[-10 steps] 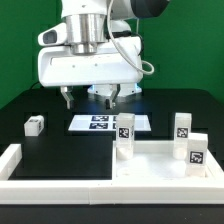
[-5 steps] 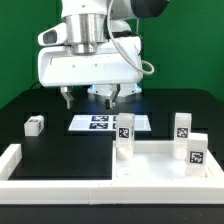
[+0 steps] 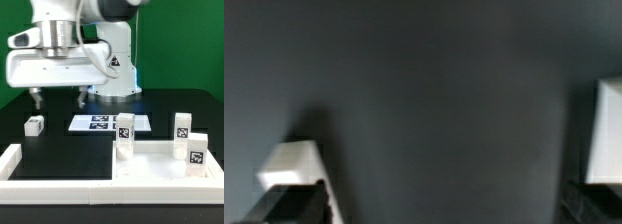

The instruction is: Assemble square table

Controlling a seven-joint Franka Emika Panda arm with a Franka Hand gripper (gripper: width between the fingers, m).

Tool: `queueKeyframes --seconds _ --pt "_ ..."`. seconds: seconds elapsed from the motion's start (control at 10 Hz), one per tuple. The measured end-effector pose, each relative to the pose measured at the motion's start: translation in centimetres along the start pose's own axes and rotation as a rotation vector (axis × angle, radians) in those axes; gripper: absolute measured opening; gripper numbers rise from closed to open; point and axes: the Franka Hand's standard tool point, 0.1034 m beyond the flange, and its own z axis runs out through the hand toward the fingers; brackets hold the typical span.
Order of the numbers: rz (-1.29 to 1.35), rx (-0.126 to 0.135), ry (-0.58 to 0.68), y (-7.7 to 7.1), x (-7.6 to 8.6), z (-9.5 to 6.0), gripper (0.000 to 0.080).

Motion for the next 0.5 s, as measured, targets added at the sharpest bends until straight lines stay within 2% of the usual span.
queueKeyframes --seconds 0.1,0.2,0.3,0.4,0.5 --pt "-0.104 0.003 -0.014 2.1 -1.3 0.1 0.0648" --pt "-0.178 -0.012 -0.030 4.3 -3.0 0.6 0.0648" --pt "-0.218 -0.045 -0.044 6.3 -4.3 1.5 0.0648" --pt "-0.256 -0.065 -0.056 7.8 -5.1 2.0 0.0648" --pt "-0.224 -0.060 -0.061 7.4 -4.9 2.1 0.0648"
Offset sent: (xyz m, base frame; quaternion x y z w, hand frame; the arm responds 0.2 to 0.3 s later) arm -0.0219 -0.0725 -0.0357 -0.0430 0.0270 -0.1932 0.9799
